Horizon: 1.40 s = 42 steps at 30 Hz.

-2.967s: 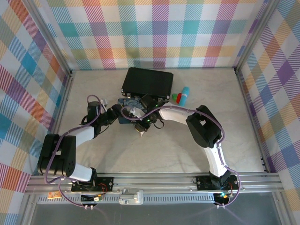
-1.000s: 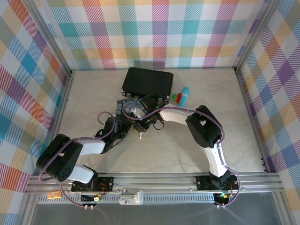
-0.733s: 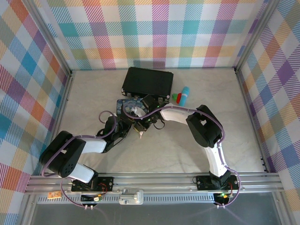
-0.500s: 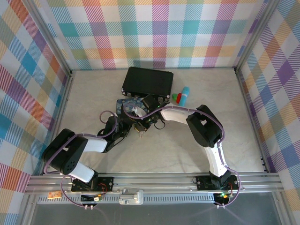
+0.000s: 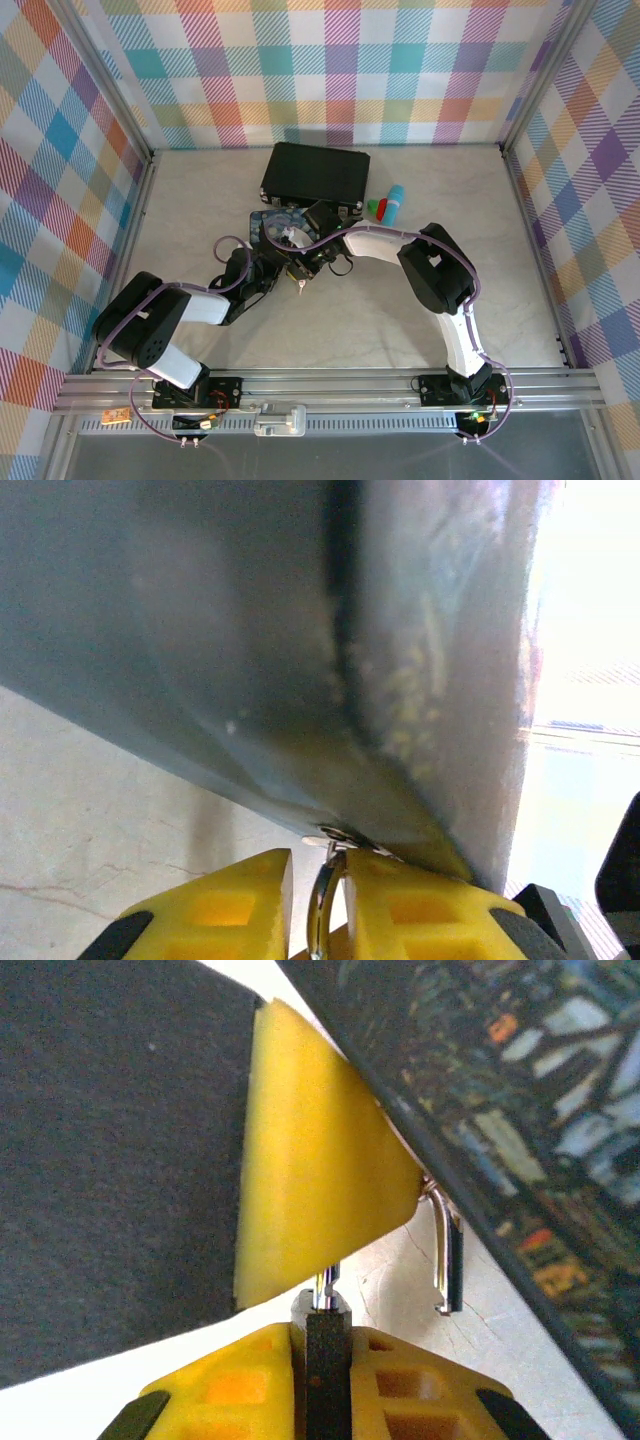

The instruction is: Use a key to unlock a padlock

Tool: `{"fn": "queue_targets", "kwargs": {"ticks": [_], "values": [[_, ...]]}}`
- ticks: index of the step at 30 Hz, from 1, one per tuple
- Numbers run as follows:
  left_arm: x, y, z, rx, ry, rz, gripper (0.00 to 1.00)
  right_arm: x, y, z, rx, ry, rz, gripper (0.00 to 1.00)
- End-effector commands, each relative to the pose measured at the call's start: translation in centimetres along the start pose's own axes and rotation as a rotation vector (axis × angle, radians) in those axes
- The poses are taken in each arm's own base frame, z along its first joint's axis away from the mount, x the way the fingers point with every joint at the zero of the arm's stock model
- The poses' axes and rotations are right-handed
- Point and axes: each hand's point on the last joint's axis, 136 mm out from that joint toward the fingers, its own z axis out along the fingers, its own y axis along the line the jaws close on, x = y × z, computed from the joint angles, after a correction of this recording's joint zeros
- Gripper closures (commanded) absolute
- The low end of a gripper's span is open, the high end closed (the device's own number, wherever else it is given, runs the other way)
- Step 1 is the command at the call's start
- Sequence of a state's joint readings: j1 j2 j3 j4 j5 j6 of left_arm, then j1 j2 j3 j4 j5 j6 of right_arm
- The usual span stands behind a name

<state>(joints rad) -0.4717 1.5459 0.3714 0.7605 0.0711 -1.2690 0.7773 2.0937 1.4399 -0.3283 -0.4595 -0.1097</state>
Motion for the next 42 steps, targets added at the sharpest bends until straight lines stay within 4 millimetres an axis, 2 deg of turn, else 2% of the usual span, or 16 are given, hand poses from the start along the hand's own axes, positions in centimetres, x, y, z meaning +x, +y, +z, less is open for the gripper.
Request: {"fn": "queue_targets", "kwargs": {"ticks": [1,5,12,17,20,23,25,28,30,32,37,42], "values": [[0.8,1.0,0.7,-0.032,0.031,-0.007,0.85,-1.0,2.5,-0.7,-0.099,-0.036,-0.025,0.99],[0.9,1.1,0.9,-0.022,0.035,-0.014,1.0,-1.1,2.4,-0.5,-0.101,-0.035,-0.024,0.99],[1.0,1.8,0.8,-0.03,0.034,-0.019,1.0,-1.4,2.3,-1.2,-0.08,-0.052,0.023,0.95],[0.7,2.5,0.2,-0.045,0.011,-0.024,1.0,-1.1,2.8,-2.5,-0.064,-0.077,0.1,0.6],[0.6,2.7,0.0,-0.055,0.001,-0.026,1.0,-0.9,3.0,-4.2,-0.041,-0.12,0.157,0.48],[0.4,2.7,-0.3,-0.06,-0.007,-0.024,1.0,-1.1,2.3,-6.3,-0.004,-0.16,0.252,0.43],[0.3,2.8,-0.5,-0.067,-0.014,-0.021,1.0,-1.5,0.6,-7.7,0.074,-0.192,0.337,0.4],[0.0,3.2,-1.0,-0.089,-0.03,-0.012,1.0,-2.1,-2.8,-9.4,0.223,-0.243,0.47,0.29],[-0.1,3.3,-1.5,-0.101,-0.042,-0.005,1.0,-2.7,-4.7,-9.9,0.279,-0.283,0.522,0.25],[-0.2,3.5,-2.0,-0.117,-0.05,0.004,1.0,-3.6,-6.1,-9.7,0.306,-0.309,0.561,0.2],[-0.8,3.3,-3.2,-0.148,-0.077,0.048,1.0,-5.8,-7.2,-7.9,0.27,-0.349,0.604,0.17],[-1.3,3.4,-3.6,-0.171,-0.104,0.07,1.0,-6.1,-7.2,-5.8,0.287,-0.347,0.623,0.18]]}}
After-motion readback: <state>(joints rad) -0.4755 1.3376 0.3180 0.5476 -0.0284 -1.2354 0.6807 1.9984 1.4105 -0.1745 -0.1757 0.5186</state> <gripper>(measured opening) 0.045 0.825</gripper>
